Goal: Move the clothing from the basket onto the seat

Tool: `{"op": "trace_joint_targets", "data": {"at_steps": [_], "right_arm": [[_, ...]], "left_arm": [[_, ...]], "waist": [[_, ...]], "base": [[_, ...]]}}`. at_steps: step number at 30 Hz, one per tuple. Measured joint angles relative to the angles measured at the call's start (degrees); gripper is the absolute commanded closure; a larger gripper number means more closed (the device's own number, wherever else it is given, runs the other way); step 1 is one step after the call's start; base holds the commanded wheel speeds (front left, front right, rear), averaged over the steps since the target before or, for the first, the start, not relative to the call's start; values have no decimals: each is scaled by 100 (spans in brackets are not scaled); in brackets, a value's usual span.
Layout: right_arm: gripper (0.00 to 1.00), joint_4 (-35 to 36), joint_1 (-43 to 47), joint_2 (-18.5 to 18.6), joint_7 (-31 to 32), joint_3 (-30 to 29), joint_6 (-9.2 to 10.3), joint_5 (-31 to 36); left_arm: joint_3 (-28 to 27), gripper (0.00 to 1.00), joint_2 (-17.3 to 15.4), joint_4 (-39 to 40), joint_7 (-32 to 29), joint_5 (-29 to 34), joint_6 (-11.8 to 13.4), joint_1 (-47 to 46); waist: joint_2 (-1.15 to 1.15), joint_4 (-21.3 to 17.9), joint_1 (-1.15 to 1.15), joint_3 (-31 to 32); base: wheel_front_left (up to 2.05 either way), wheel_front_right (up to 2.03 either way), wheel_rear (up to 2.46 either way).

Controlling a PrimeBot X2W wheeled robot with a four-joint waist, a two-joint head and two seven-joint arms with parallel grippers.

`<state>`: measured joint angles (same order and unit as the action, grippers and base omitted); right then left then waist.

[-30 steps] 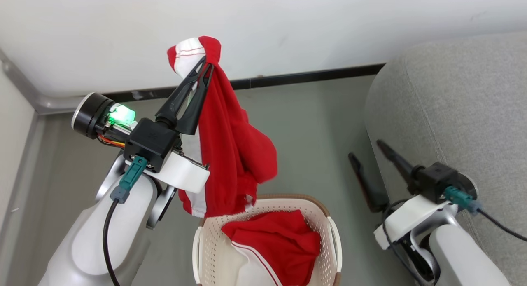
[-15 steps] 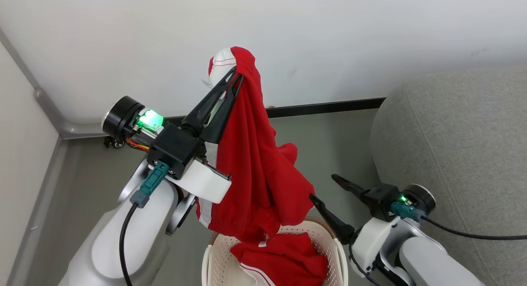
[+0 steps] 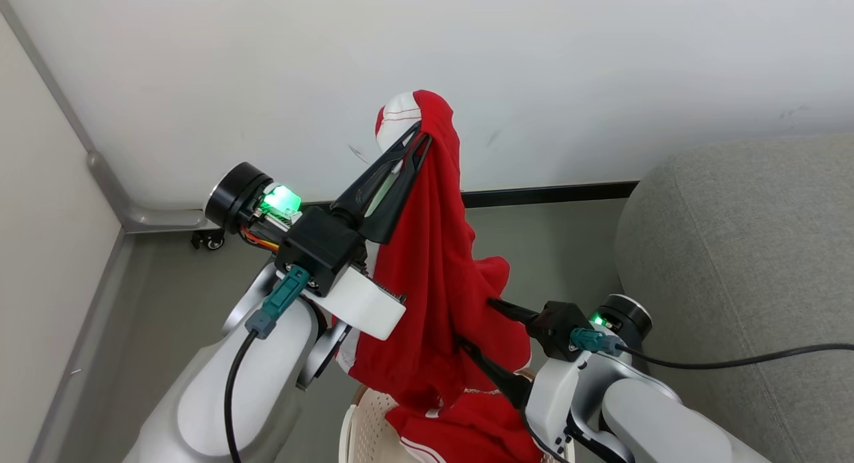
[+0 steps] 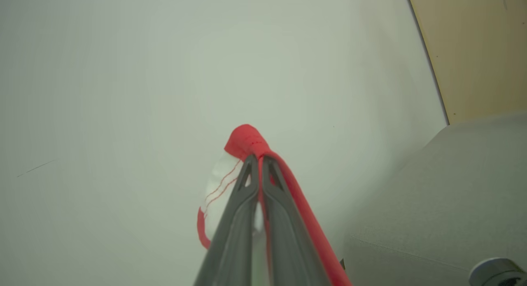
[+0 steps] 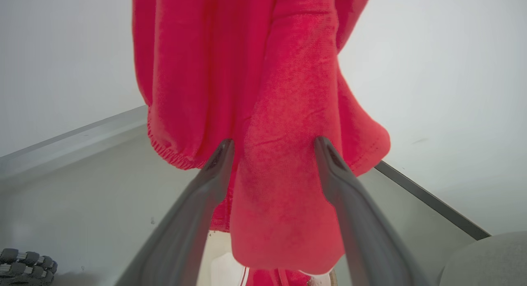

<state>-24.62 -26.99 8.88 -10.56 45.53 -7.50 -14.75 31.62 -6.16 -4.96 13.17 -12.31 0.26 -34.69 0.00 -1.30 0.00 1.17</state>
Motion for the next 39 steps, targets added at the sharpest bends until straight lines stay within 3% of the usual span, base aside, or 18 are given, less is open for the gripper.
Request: {"op": "trace_joint_targets", "data": {"at_steps": [18,20,21,25,28,31,39], "right_arm": [[0,-1014,-643,-247,-71,125,0,588],[45,-1145,-644,-275,-109,131,0,626],[53,-1188,-648,-291,-129,133,0,654],[59,-1346,-784,-356,-207,170,0,670],[71,-1457,-883,-387,-258,229,0,670],[100,-1522,-883,-404,-303,260,0,672],[100,-1655,-858,-437,-333,30,0,456]], "left_arm": [[175,100,97,-15,-57,-40,-69,-10],[190,100,110,-15,-56,-51,-99,-11],[199,100,113,-16,-56,-71,-100,-11],[229,100,142,-24,-56,-140,-101,-11],[238,100,168,-35,-56,-142,-102,-12],[240,100,177,-74,-56,-183,-102,-12],[103,100,87,-337,-58,-299,-91,36]], "waist": [[0,112,0,62],[0,122,0,63],[0,127,0,63],[0,146,0,57],[0,153,0,52],[0,153,0,51],[0,82,0,68]], "base": [[0,0,0],[0,0,0],[0,0,0],[0,0,0],[0,0,0],[0,0,0],[0,0,0]]}}
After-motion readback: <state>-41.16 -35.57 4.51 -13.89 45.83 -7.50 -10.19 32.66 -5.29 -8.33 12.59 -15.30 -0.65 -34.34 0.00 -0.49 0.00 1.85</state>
